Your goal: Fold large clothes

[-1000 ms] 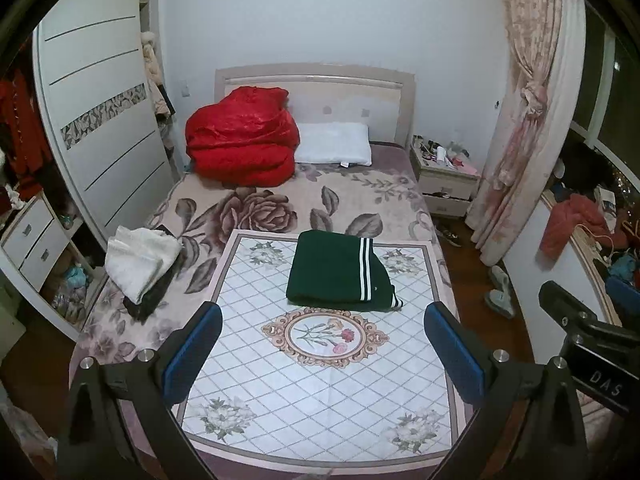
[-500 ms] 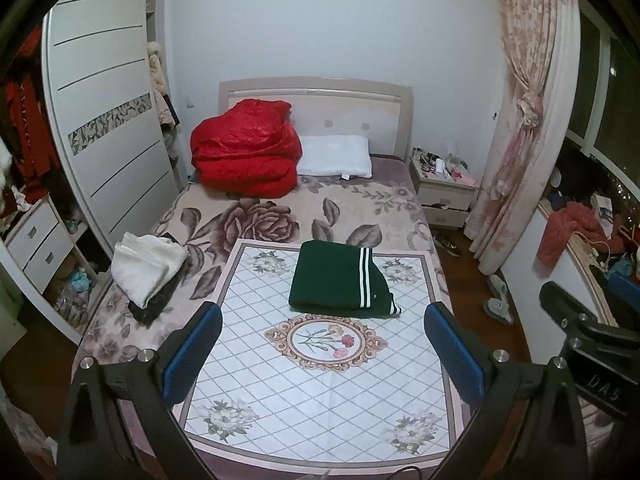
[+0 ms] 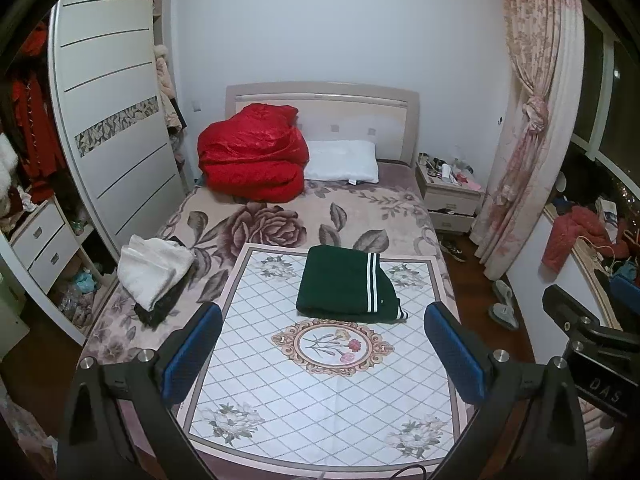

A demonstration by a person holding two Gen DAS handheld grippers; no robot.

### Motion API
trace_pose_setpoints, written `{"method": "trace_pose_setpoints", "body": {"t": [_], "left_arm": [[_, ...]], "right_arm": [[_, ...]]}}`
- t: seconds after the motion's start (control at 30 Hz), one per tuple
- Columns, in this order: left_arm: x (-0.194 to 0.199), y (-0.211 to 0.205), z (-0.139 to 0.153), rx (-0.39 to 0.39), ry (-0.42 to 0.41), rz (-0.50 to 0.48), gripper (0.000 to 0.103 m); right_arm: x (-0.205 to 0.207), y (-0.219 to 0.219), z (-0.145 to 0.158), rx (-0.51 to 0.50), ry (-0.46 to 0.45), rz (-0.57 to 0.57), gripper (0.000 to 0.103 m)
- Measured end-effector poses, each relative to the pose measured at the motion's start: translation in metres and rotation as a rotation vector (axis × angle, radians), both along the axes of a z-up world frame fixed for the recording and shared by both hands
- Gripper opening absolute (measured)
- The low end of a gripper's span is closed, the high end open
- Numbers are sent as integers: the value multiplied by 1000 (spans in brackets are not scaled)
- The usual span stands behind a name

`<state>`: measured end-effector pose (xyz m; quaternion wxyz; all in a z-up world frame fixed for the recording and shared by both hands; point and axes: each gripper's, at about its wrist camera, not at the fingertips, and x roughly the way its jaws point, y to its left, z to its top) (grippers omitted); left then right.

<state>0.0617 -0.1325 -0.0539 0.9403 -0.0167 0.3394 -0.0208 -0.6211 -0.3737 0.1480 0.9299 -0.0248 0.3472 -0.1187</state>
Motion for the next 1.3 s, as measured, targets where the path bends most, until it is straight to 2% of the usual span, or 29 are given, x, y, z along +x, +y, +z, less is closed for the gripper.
{"method": "trace_pose_setpoints", "body": {"t": [0.6, 1.3], "left_arm": [[-5, 4, 0, 6, -1, 20, 103], [-7, 0, 2, 16, -6, 35, 103]], "right_arm": [[13, -6, 7, 12, 3, 38, 103], [10, 1, -2, 26, 5, 39, 103]]}}
